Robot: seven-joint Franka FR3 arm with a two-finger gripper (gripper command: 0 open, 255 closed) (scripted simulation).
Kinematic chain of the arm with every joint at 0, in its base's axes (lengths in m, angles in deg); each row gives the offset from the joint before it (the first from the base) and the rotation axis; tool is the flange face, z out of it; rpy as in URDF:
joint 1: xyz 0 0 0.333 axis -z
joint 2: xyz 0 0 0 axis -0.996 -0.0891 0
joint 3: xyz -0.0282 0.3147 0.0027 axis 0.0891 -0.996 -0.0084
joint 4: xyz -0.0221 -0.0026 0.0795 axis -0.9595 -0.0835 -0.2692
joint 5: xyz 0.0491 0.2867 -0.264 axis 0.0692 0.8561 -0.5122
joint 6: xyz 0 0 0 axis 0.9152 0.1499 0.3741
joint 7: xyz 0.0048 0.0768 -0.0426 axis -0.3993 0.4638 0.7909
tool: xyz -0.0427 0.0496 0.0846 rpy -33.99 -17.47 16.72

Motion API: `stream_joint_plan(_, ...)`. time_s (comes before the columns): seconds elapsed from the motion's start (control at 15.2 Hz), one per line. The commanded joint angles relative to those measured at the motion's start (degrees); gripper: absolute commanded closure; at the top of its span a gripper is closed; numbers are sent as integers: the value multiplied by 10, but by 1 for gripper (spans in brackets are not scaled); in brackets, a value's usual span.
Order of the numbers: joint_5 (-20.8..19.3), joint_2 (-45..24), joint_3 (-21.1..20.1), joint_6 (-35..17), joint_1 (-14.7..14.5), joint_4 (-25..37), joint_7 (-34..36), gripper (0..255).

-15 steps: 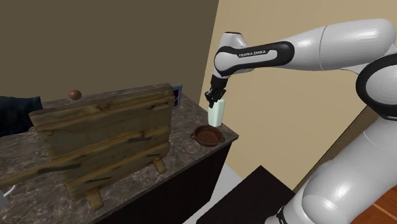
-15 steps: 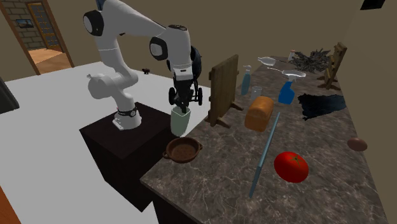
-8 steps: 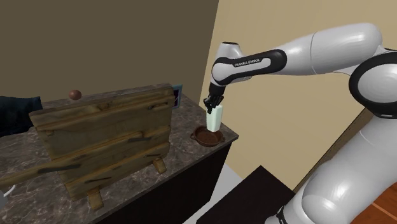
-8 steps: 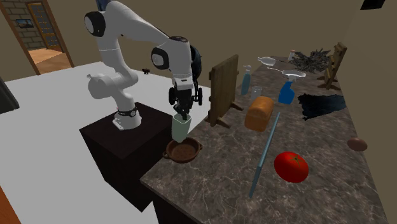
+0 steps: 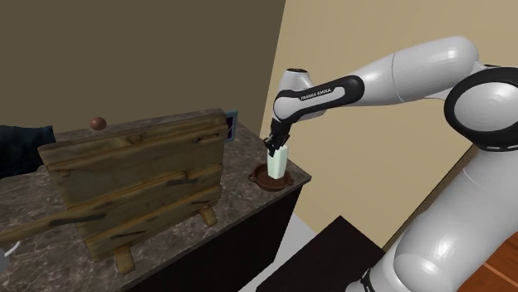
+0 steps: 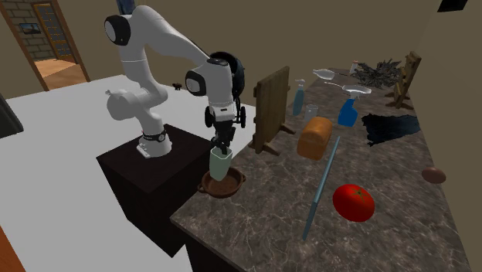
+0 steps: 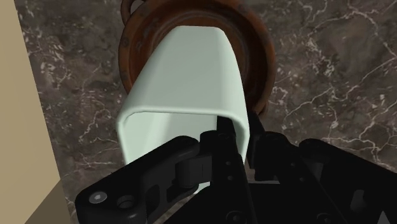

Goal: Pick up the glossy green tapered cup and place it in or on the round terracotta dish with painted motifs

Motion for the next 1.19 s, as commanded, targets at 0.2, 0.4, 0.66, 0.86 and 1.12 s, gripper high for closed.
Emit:
stream_joint_plan(0.2,0,-3,0,-8,0,-5,0,255)
stream_joint_plan(0.4,0,-3,0,-8,0,-5,0,255)
stream_joint_plan(0.66,0,-3,0,-8,0,-5,0,0)
stream_joint_plan(0.86,0,-3,0,-8,0,-5,0,0)
stream_joint_plan(1.12,-1,32,-1,62,-1,31,1,0)
